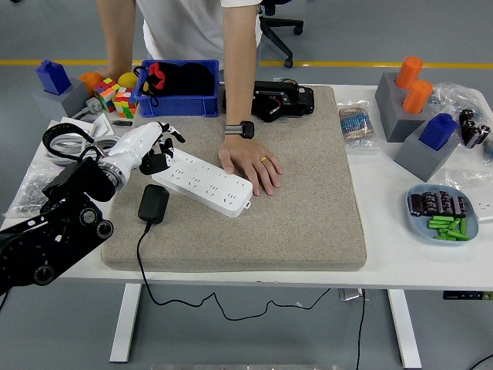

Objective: Press the white button,pick up the black plug,place it near the board,insert it into the board

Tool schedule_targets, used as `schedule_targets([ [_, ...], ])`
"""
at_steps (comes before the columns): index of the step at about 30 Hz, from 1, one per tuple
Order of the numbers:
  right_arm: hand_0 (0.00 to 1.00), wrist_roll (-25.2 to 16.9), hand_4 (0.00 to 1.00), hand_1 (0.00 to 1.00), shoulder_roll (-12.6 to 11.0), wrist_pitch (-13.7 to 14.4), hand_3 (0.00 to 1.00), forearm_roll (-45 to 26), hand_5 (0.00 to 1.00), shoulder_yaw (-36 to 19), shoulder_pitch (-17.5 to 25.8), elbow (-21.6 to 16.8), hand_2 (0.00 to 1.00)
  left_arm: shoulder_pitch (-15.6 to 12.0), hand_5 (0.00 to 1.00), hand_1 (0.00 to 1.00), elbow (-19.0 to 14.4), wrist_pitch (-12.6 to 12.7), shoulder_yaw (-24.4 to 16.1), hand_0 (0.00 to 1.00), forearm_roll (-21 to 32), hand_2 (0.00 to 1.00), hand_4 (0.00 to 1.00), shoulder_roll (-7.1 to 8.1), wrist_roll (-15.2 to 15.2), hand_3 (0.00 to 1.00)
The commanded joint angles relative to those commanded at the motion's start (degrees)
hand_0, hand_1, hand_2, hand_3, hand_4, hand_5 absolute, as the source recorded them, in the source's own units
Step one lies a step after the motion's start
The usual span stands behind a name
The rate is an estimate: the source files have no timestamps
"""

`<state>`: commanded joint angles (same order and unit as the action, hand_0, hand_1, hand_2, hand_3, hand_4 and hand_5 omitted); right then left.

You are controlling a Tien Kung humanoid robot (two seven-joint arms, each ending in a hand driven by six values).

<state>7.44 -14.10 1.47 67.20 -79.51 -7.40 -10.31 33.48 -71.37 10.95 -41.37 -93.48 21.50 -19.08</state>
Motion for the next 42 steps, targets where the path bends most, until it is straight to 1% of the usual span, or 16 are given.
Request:
schedule_targets([
  [3, 0.633, -0.03, 0.666, 0.600, 0.04, 0.00, 0.589, 0.02, 0.409, 0.02, 0.00, 0.00, 0.595, -1.69, 0.002, 0.535, -1.84, -0.93, -1.11, 0.370, -0.32, 0.536, 0.588, 0.30, -1.12, 0.674],
  [4, 0.634, -0.06, 0.666, 0.600, 0.03, 0.00, 0.588, -0.01, 0.410, 0.08, -0.01, 0.00, 0.595, -2.35, 0.119, 0.729, -2.45, -1.26, -1.44, 0.589, -0.42, 0.680, 0.840, 0.38, -1.57, 0.753],
  [9, 0.634, -0.15, 0.666, 0.600, -0.02, 0.01, 0.588, -0.18, 0.410, 0.29, -0.11, 0.00, 0.595, -5.45, 0.119, 0.729, -4.78, -1.82, -2.69, 0.589, -0.55, 0.680, 0.840, 0.48, -2.61, 0.753],
  [10, 0.634, -0.15, 0.665, 0.599, -0.01, 0.02, 0.588, -0.17, 0.410, 0.22, -0.11, 0.00, 0.595, -6.14, 0.395, 0.849, -5.27, -1.80, -3.00, 0.770, -0.72, 0.826, 0.949, 0.46, -2.78, 0.805],
  [15, 0.634, -0.11, 0.665, 0.599, -0.03, 0.05, 0.588, -0.09, 0.410, 0.03, -0.04, 0.00, 0.595, -8.87, 0.395, 0.849, -7.17, -1.75, -4.81, 0.770, -1.43, 0.826, 0.949, 0.34, -3.62, 0.805],
  [16, 0.634, -0.07, 0.666, 0.599, -0.04, 0.03, 0.588, -0.06, 0.408, 0.03, -0.05, 0.00, 0.595, -9.33, 0.557, 0.903, -7.51, -1.71, -5.14, 0.829, -1.44, 0.898, 0.998, 0.34, -3.67, 0.859],
  [21, 0.634, -0.12, 0.666, 0.599, 0.00, 0.01, 0.588, -0.12, 0.408, 0.16, -0.07, 0.00, 0.595, -11.51, 0.557, 0.903, -9.12, -1.62, -6.60, 0.829, -1.88, 0.898, 0.998, 0.41, -4.46, 0.859],
  [22, 0.634, -0.10, 0.666, 0.599, 0.04, 0.00, 0.588, -0.10, 0.408, 0.17, -0.08, 0.00, 0.595, -11.85, 0.617, 0.915, -9.41, -1.69, -6.57, 0.844, -2.14, 0.907, 0.998, 0.46, -4.93, 0.880],
  [26, 0.634, -0.18, 0.666, 0.599, 0.11, -0.02, 0.588, -0.20, 0.408, 0.30, -0.12, 0.00, 0.595, -12.75, 0.617, 0.915, -9.51, -1.89, -6.46, 0.844, -3.40, 0.907, 0.998, 0.56, -6.52, 0.880],
  [29, 0.634, -0.22, 0.667, 0.599, 0.11, -0.03, 0.588, -0.27, 0.410, 0.39, -0.12, 0.00, 0.595, -13.29, 0.613, 0.915, -9.37, -1.90, -6.28, 0.842, -5.41, 0.903, 0.998, 0.58, -7.95, 0.888],
  [33, 0.634, -0.24, 0.667, 0.599, 0.06, 0.00, 0.588, -0.22, 0.410, 0.38, -0.18, 0.00, 0.595, -14.61, 0.613, 0.915, -9.88, -1.06, -6.02, 0.842, -10.23, 0.903, 0.998, 0.68, -10.85, 0.888],
  [34, 0.634, -0.25, 0.668, 0.599, 0.06, 0.03, 0.588, -0.21, 0.411, 0.32, -0.18, 0.00, 0.595, -15.00, 0.580, 0.902, -9.96, -0.83, -6.19, 0.829, -11.53, 0.893, 0.998, 0.65, -11.45, 0.886],
  [37, 0.634, -0.21, 0.668, 0.599, 0.09, 0.05, 0.588, -0.16, 0.411, 0.28, -0.11, 0.00, 0.595, -15.93, 0.580, 0.902, -10.15, 0.00, -6.68, 0.829, -14.62, 0.893, 0.998, 0.41, -13.04, 0.886],
  [39, 0.634, -0.15, 0.668, 0.599, 0.11, 0.04, 0.588, -0.09, 0.411, 0.21, -0.10, 0.00, 0.595, -16.30, 0.580, 0.902, -10.30, 0.23, -6.77, 0.829, -15.54, 0.893, 0.998, 0.25, -14.02, 0.886],
  [40, 0.634, -0.14, 0.668, 0.599, 0.11, 0.02, 0.588, -0.09, 0.410, 0.23, -0.10, 0.00, 0.595, -16.41, 0.562, 0.869, -10.37, 0.27, -6.75, 0.802, -15.84, 0.864, 0.998, 0.20, -14.43, 0.882],
  [42, 0.634, -0.18, 0.668, 0.599, 0.14, 0.04, 0.588, -0.16, 0.410, 0.27, -0.12, 0.00, 0.595, -16.94, 0.562, 0.869, -10.53, 0.52, -6.54, 0.802, -16.79, 0.864, 0.998, -0.05, -15.93, 0.882],
])
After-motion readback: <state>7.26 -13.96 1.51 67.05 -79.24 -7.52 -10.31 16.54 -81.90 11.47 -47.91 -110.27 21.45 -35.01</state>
